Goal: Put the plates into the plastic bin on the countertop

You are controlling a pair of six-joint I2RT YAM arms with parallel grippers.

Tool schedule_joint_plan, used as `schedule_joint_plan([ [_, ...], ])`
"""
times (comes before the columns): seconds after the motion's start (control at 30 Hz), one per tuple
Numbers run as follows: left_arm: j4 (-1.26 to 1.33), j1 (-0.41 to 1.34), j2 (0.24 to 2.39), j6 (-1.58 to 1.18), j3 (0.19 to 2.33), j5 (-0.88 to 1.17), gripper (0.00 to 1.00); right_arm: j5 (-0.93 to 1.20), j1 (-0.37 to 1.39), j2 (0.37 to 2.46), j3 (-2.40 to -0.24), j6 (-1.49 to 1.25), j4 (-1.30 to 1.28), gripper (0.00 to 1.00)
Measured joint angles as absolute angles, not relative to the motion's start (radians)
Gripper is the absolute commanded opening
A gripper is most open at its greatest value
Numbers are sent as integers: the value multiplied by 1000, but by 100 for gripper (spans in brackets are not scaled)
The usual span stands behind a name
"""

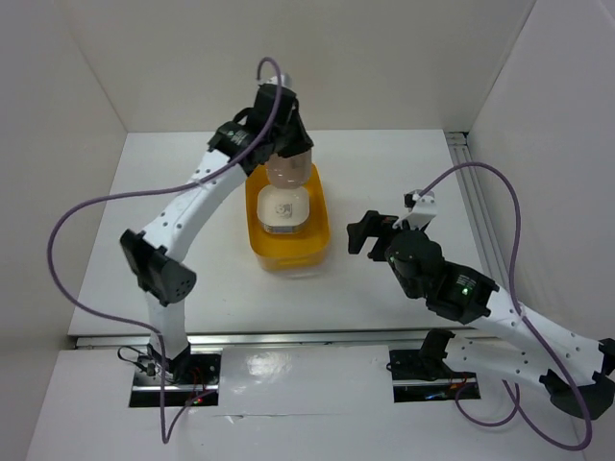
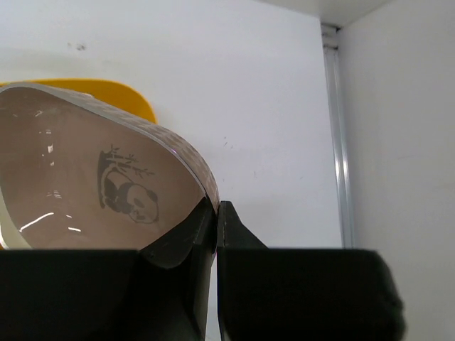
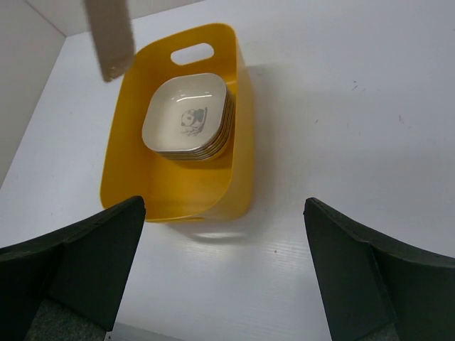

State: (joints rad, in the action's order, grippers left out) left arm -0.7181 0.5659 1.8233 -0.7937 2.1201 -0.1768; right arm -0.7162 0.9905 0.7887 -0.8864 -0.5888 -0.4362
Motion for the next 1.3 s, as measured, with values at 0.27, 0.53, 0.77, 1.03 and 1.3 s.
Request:
schedule_joint_plan([
  [0.27,-799,591,2042,-794,2182,-212,0,-761,991,724,-910,-608,-524,100],
  [0.53,-815,582,2075,-817,2146,-266,0,-772,991,726,-910,-610,-540,100],
  [0.77,-814,579,2123,-813,2113,-286,51,-771,991,734,-910,-612,-540,100],
  [1.03,-834,625,2052,-816,2062,-366,100,-765,991,764,-910,-602,-538,100],
  [1.3,-809,836,1344,-835,1589,-556,100,-784,991,863,-1003,-589,-637,100],
])
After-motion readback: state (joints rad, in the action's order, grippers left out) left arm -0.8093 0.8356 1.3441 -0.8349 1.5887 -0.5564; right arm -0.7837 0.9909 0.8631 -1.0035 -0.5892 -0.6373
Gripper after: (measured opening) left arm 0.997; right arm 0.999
